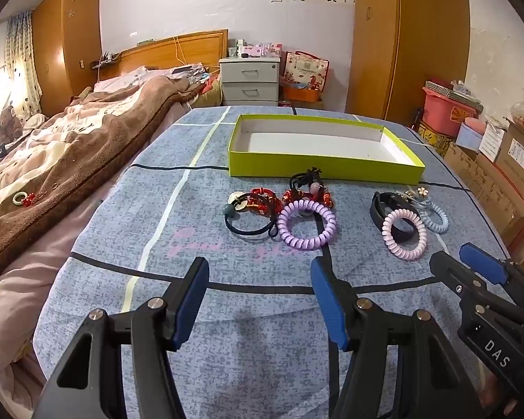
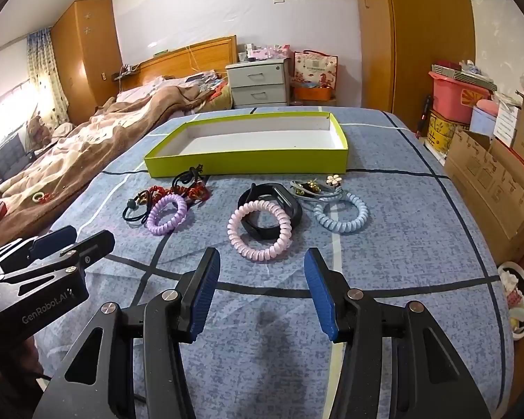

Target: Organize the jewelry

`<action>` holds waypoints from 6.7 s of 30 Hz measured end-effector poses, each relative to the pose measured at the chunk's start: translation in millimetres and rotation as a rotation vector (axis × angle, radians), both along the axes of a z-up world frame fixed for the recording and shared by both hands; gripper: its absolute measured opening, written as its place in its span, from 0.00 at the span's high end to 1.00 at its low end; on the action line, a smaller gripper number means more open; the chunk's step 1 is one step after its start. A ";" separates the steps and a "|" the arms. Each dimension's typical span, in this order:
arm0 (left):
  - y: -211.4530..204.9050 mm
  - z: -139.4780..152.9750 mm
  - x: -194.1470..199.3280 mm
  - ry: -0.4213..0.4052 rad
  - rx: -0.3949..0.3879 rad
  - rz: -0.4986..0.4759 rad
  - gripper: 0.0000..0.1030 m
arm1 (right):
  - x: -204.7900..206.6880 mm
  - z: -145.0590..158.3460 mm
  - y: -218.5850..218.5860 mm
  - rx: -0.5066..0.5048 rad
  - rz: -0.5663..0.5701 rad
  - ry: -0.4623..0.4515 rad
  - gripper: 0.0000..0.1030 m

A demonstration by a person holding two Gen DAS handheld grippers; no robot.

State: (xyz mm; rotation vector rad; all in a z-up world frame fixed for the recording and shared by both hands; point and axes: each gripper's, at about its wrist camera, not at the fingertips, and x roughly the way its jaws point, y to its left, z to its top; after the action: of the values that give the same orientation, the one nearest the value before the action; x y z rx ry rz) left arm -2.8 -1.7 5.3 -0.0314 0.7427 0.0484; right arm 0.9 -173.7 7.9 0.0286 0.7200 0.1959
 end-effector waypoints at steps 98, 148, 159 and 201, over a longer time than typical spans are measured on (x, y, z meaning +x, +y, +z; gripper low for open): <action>64.4 -11.4 41.4 0.057 -0.135 -0.041 0.39 | 53.1 -20.4 -15.4 0.048 0.027 0.144 0.66; 47.4 -30.6 113.8 0.183 -0.018 -0.145 0.85 | 67.8 -6.9 -26.8 0.167 0.045 0.136 0.90; 58.5 -20.7 106.3 0.147 -0.063 -0.122 0.87 | 68.1 -3.6 -27.0 0.170 0.041 0.127 0.90; 35.9 34.3 216.7 0.056 -0.128 -0.169 0.86 | 221.4 18.6 -52.7 0.050 -0.071 0.135 0.90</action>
State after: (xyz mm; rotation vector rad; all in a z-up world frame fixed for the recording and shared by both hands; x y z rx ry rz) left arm 213.8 34.2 39.6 -0.0893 0.8015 -0.1602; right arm 222.3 -226.4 26.4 0.1158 0.8473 0.1447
